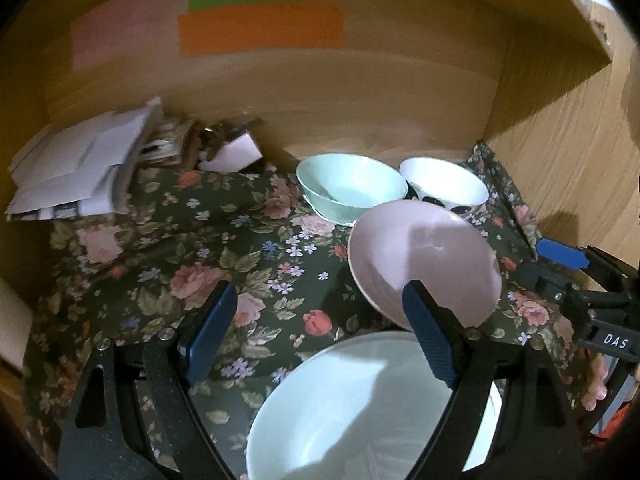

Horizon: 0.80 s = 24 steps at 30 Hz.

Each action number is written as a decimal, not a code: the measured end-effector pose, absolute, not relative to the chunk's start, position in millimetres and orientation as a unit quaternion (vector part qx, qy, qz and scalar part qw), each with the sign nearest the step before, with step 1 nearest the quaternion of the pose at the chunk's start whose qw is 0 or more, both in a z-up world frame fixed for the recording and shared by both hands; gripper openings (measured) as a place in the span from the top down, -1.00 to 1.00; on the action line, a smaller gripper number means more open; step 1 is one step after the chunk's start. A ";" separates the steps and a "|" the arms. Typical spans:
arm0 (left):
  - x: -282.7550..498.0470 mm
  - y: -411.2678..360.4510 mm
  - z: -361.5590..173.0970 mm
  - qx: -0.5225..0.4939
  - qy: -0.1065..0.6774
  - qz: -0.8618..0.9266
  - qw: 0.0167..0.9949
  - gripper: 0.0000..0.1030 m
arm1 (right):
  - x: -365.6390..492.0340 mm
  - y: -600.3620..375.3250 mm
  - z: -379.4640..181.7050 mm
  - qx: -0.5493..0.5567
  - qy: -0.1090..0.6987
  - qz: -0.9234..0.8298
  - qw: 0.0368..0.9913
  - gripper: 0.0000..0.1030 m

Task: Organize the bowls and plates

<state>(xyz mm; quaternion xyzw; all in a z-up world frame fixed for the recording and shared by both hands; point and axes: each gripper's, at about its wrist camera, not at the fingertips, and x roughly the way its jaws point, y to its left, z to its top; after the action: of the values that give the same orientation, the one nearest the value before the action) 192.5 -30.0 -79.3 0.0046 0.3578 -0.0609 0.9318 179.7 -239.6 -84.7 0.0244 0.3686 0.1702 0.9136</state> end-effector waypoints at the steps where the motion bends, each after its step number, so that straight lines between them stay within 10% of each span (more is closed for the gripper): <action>1: 199.4 -33.5 -83.1 0.009 0.364 -0.064 0.929 -0.65 | 181.8 -240.7 -87.9 0.025 0.372 0.169 0.912 -0.37; 10: 240.4 -47.4 -107.4 0.030 0.410 -0.088 0.907 -0.61 | 205.7 -244.4 -115.6 0.028 0.401 0.157 0.902 -0.35; 24: 269.0 -60.9 -134.2 0.027 0.461 -0.123 0.878 0.34 | 219.8 -242.8 -137.6 0.057 0.429 0.187 0.882 0.30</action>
<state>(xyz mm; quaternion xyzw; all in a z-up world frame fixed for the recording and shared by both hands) 269.0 -60.9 -134.2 0.0275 0.4613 -0.1231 0.8782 219.8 -242.8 -137.6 0.0573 0.4287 0.1868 0.8821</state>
